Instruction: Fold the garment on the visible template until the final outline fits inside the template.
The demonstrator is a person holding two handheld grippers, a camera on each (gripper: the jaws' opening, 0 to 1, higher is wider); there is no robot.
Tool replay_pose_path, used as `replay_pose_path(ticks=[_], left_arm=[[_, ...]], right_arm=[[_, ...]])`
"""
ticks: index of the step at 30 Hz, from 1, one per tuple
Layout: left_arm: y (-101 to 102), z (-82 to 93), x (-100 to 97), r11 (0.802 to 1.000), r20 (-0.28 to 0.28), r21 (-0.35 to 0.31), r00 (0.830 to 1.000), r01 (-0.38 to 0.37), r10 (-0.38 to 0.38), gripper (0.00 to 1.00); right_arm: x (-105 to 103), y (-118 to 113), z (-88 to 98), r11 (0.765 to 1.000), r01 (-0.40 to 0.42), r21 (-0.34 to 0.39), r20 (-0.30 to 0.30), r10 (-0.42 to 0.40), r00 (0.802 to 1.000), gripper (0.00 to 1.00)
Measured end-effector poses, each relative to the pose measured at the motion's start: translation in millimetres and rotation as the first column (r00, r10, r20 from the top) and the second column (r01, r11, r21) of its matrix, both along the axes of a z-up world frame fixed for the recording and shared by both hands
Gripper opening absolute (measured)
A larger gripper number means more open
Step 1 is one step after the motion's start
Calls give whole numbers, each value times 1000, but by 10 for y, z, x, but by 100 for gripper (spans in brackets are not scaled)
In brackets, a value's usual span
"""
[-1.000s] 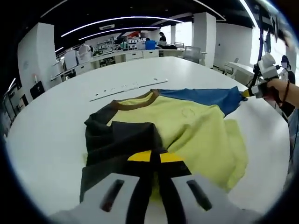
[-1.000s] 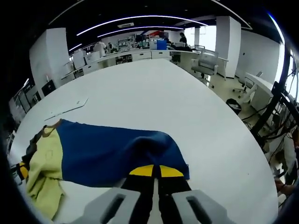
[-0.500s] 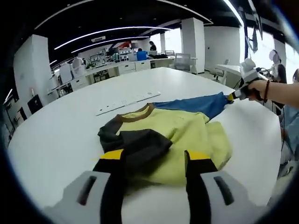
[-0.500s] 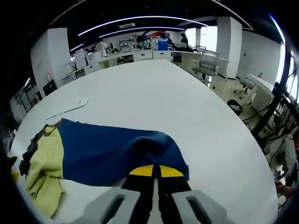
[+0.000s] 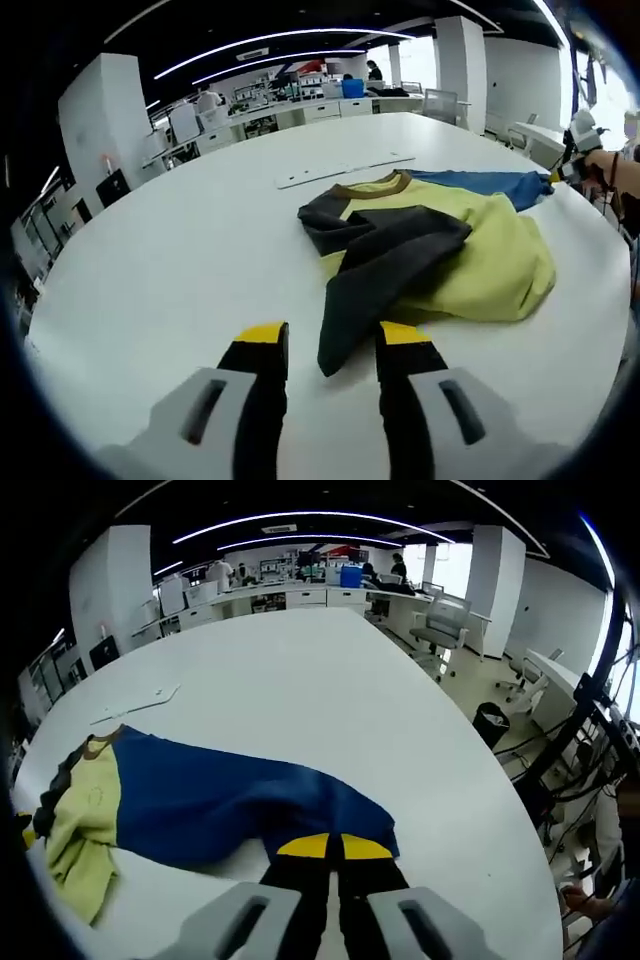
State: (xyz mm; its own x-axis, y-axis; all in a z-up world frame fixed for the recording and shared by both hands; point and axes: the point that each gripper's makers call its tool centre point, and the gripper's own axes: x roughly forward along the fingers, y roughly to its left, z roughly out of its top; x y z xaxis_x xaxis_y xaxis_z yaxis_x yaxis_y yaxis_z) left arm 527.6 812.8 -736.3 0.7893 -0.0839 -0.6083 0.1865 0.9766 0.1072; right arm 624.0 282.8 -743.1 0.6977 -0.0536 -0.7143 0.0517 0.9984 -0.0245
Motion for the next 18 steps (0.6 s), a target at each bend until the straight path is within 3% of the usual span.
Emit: replay_pose_path(ticks=[5,6,7,10,18], left_arm=[[67,-96,14,1000,-20,1,1000,-17,17,6],[56,-52,51,999,13,-28,1000,-16,16,2],[71,-33,78,999,26,-47,999,-21,22,1],[216,45,111,999,43,-25,998,-48,49,0],[802,301,153,989,92,12,985,-148,146,0]], right_arm=[[-23,-81,10,1000,2,-6,-6,-2,1000,0],[-22,-102,15,1000,1,-11,-6,-1,1000,0],[-23,-116,20,1000,2,-12,-6,-2,1000,0],[-23,-174,16,1000,3,-20,-10,-3,1000,0],[10,-208,-2,999,-20,-29,-27,19,999,0]])
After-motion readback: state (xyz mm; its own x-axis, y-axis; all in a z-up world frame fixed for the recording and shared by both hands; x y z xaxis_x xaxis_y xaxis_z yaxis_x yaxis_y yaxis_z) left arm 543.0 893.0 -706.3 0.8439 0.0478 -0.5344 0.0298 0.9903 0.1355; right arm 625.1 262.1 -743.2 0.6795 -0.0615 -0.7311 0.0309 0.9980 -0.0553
